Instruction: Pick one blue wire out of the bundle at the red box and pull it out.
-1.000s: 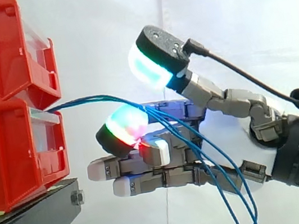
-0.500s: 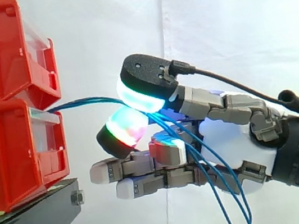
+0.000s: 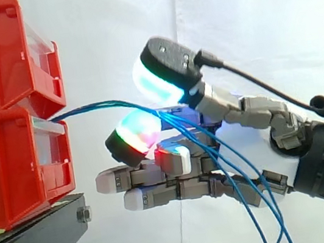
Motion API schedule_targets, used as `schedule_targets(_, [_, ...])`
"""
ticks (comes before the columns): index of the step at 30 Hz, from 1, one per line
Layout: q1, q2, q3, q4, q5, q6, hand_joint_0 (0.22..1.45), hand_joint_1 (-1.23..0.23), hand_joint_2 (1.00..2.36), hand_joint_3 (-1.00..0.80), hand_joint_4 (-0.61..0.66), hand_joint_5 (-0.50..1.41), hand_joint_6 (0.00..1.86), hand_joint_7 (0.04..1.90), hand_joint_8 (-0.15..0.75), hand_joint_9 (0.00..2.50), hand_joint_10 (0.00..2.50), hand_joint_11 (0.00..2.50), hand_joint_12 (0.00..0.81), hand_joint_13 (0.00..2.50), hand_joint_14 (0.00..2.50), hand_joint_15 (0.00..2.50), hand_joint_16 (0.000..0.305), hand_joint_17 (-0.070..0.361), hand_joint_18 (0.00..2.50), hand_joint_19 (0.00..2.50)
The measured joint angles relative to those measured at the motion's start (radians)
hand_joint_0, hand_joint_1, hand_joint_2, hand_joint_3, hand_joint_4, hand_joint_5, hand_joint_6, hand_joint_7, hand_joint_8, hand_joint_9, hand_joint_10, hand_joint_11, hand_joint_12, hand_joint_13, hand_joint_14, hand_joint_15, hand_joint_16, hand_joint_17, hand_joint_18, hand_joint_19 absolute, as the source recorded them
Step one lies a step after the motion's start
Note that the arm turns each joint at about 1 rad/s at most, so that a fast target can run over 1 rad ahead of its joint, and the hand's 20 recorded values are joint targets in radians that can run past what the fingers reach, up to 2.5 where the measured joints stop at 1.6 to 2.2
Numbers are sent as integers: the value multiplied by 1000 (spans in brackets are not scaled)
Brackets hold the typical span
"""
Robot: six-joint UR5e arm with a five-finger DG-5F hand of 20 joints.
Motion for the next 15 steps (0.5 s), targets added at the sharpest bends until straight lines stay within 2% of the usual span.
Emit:
schedule_targets(2, [-1,5,0,-4,0,-2,551,-349,1000,-500,178,-69,815,1232,243,1439,27,963,356,650,12,324,46,104,599,455])
schedule_targets(9, [-1,28,0,-65,0,-22,590,-621,1013,-291,190,-43,802,1242,243,1553,28,968,350,757,13,327,44,100,699,433])
schedule_targets(15, [1,32,0,-108,-2,-25,586,-722,1012,-217,158,-22,783,1267,259,1614,26,948,371,818,12,321,49,111,772,401])
